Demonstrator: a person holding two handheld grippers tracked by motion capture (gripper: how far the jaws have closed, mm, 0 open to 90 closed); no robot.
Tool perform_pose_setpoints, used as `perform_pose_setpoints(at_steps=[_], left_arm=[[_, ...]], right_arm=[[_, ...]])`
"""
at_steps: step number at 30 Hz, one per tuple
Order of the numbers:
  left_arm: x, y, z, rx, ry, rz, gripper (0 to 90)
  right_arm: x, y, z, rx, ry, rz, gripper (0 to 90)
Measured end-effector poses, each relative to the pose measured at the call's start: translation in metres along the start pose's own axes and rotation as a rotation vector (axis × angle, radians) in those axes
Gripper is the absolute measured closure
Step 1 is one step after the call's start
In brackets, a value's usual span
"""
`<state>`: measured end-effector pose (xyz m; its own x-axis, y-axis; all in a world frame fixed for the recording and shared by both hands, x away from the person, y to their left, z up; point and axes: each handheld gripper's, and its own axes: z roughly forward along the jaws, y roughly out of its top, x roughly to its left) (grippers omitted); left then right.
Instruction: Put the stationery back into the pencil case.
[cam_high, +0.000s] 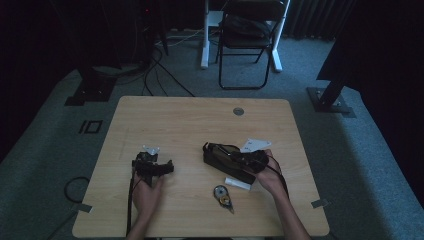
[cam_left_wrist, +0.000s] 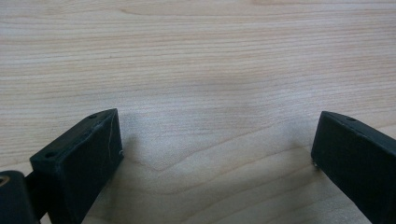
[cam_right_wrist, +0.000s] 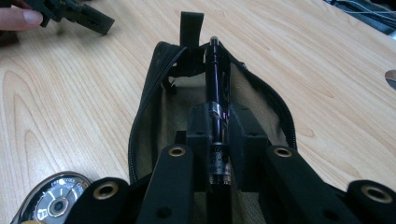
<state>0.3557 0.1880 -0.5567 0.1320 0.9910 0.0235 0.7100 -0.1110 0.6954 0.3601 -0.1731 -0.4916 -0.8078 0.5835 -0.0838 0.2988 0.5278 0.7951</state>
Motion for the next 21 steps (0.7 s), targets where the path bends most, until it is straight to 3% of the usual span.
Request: perform_pose_setpoints(at_steps=[21], left_arm=[[0.0,0.0,0.0,0.0,0.0,0.0,2.2]], right_arm=[[0.007,0.0,0.017,0.059,0.016,-0.015,78.9]])
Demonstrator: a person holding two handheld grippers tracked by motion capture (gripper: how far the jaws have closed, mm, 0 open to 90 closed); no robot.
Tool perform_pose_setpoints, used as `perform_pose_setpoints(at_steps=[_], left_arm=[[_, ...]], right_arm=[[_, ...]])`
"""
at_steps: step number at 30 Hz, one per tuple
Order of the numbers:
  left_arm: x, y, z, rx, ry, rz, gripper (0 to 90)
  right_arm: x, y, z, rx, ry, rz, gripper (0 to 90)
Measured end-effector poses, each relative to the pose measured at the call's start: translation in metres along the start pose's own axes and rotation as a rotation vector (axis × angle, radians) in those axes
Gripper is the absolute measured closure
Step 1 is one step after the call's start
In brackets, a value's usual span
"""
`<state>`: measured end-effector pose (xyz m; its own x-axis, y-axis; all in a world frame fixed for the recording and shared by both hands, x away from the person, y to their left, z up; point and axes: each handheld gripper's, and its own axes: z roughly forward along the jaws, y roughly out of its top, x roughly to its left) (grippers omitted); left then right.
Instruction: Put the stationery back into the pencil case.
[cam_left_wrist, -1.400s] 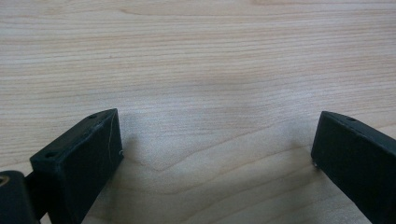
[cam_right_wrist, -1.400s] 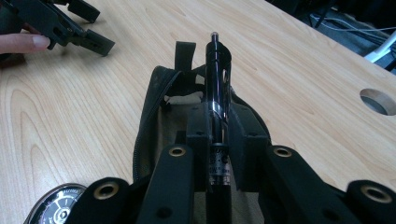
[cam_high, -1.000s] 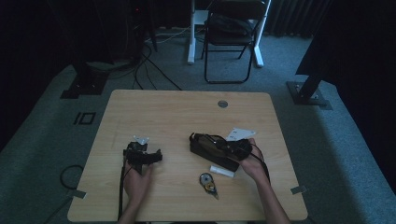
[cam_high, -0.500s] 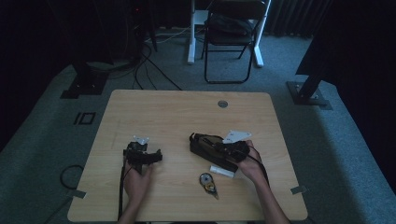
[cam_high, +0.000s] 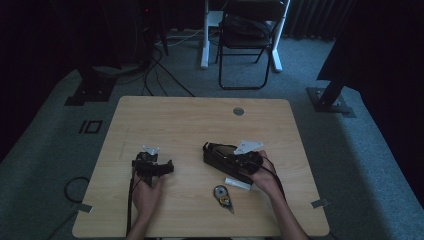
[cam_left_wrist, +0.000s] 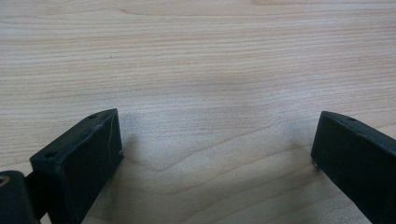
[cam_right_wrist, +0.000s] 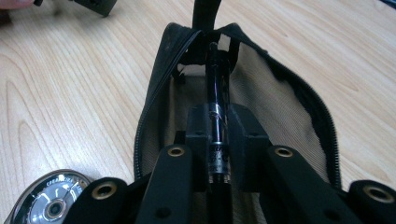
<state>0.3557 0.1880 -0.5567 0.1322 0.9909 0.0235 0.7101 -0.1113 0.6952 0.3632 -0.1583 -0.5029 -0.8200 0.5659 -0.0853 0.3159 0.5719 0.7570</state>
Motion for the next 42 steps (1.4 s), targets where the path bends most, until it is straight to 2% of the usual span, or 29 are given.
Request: perform_pose_setpoints(at_steps=[1,7,10,11,15,26,36,42], left_arm=[[0.0,0.0,0.0,0.0,0.0,0.0,2.2],[0.0,0.0,0.0,0.001,-0.003,0.002,2.2],[0.0,0.0,0.0,0.001,-0.003,0.002,2.2],[0.0,0.0,0.0,0.001,-0.003,0.002,2.2],[0.0,0.0,0.0,0.001,-0.002,0.002,2.2],[0.0,0.0,0.0,0.001,-0.003,0.002,2.2],[0.0,0.0,0.0,0.001,-0.003,0.002,2.2],[0.0,0.0,0.0,0.001,-0.003,0.002,2.2]], right_arm=[[0.0,0.0,0.0,0.0,0.0,0.0,78.9],[-0.001,-0.001,-0.003,-0.019,-0.005,0.018,65.7],[0.0,-0.001,-0.005,-0.022,-0.006,0.026,63.0],[0.0,0.001,-0.01,-0.039,-0.024,0.044,55.2],[0.0,0.001,-0.016,-0.052,-0.041,0.068,49.8],[0.012,-0.001,-0.03,-0.079,-0.058,0.07,47.1],[0.026,-0.003,-0.046,-0.135,-0.08,0.023,49.7],[0.037,-0.009,-0.051,-0.16,-0.065,-0.001,50.7]])
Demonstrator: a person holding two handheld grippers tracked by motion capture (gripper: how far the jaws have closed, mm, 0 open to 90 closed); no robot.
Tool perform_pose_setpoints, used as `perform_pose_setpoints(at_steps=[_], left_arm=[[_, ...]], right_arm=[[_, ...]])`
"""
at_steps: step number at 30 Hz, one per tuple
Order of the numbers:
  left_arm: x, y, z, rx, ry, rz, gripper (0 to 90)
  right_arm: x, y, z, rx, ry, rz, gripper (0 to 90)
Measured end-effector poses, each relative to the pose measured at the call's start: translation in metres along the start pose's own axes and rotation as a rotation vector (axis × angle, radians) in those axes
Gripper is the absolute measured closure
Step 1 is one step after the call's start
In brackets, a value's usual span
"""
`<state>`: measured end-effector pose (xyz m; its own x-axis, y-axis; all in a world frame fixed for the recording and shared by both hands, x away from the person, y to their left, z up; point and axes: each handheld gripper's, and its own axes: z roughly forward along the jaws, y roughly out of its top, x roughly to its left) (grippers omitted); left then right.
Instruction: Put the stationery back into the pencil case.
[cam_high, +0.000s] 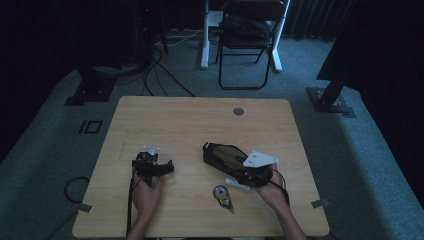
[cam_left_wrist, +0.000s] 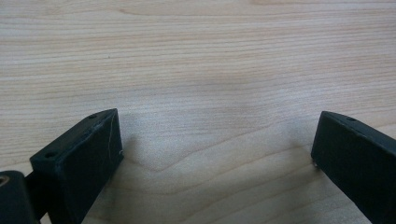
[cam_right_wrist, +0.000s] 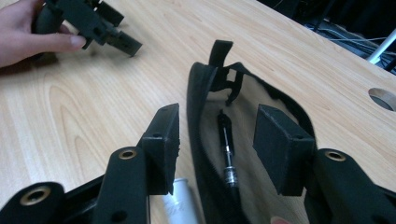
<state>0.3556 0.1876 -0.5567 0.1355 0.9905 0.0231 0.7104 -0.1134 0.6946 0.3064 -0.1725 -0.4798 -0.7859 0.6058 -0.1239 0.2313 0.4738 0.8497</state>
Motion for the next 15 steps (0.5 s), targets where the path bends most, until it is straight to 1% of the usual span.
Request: perform_pose_setpoints(at_steps=[12,15], left_arm=[[0.0,0.0,0.0,0.0,0.0,0.0,2.2],[0.0,0.0,0.0,0.0,0.0,0.0,2.2]], right_arm=[[0.011,-0.01,-0.004,-0.013,0.013,-0.003,53.3],[0.013,-0.012,-0.004,-0.006,0.016,-0.002,53.8]])
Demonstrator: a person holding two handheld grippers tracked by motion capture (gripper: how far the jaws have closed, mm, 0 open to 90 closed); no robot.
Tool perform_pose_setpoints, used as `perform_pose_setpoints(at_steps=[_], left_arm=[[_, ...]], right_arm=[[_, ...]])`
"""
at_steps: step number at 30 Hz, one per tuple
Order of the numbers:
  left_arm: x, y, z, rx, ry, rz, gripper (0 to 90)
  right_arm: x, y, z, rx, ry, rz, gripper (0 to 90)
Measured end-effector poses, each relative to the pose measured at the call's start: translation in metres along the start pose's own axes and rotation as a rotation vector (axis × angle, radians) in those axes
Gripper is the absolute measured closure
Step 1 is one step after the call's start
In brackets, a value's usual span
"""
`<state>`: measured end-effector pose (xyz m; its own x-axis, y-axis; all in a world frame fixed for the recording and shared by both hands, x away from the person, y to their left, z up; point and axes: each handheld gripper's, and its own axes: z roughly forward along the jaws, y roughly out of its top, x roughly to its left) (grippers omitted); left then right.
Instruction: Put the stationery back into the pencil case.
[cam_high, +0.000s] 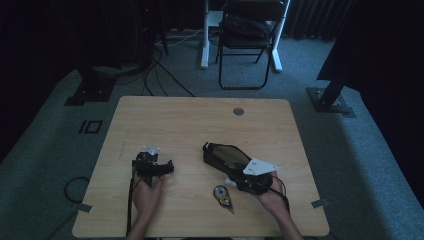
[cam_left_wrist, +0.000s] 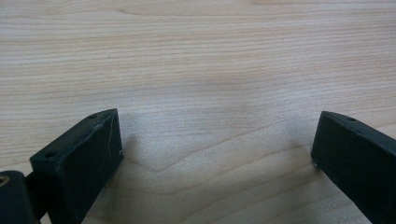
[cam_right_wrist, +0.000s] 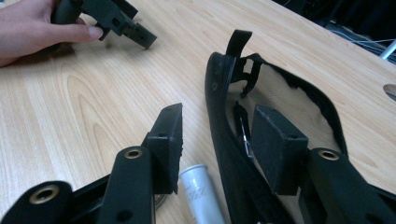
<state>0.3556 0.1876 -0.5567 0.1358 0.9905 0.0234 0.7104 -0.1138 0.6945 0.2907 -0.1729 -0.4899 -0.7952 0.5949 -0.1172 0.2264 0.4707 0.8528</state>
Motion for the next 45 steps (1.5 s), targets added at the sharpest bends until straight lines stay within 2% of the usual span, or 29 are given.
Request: perform_pose_setpoints(at_steps=[10,16,31,41,45], left_arm=[[0.0,0.0,0.0,0.0,0.0,0.0,2.2],[0.0,0.0,0.0,0.0,0.0,0.0,2.2],[0.0,0.0,0.0,0.0,0.0,0.0,2.2],[0.0,0.0,0.0,0.0,0.0,0.0,2.2],[0.0,0.0,0.0,0.0,0.0,0.0,2.2]], right_arm=[[0.004,-0.009,-0.001,0.014,0.006,0.009,54.4],[0.006,-0.015,-0.003,0.01,0.036,0.017,54.2],[0.01,-0.032,-0.003,0.041,0.056,0.016,54.8],[0.009,-0.046,0.003,0.081,0.047,0.032,51.8],[0.011,-0.049,0.007,0.109,0.03,0.013,51.2]])
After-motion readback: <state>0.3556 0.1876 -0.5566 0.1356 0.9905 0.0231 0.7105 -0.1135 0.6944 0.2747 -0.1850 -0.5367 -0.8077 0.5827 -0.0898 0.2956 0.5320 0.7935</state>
